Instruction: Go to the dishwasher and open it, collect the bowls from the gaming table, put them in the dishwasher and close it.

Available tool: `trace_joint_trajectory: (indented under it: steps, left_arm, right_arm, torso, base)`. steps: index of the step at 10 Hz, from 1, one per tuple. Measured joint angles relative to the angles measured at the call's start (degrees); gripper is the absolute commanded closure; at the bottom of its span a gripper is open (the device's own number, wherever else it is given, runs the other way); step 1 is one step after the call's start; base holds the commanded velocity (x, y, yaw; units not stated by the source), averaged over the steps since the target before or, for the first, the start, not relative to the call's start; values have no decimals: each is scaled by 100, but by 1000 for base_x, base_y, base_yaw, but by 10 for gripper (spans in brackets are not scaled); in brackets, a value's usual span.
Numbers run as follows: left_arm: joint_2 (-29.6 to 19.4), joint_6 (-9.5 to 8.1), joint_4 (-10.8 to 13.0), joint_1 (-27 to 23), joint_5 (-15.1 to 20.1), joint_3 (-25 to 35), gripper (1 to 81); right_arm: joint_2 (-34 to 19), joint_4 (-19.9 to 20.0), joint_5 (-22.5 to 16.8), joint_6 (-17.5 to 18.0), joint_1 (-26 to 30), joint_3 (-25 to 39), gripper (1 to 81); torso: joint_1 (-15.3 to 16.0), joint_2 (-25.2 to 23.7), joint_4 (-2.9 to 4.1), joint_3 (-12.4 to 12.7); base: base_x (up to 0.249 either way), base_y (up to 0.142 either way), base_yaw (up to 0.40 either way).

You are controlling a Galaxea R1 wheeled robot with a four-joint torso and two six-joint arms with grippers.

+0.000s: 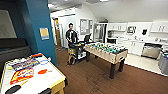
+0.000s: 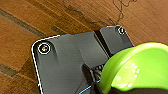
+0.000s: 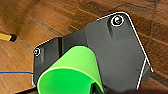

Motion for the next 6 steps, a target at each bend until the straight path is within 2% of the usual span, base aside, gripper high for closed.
trace_joint_trajectory:
  steps: [6]
  left_arm:
    - [30, 0, 0, 0, 71, -11, 811]
  right_arm:
    - [11, 0, 0, 0, -13, 0, 811]
  torso:
    - [0, 0, 0, 0]
  base:
    - [0, 0, -395]
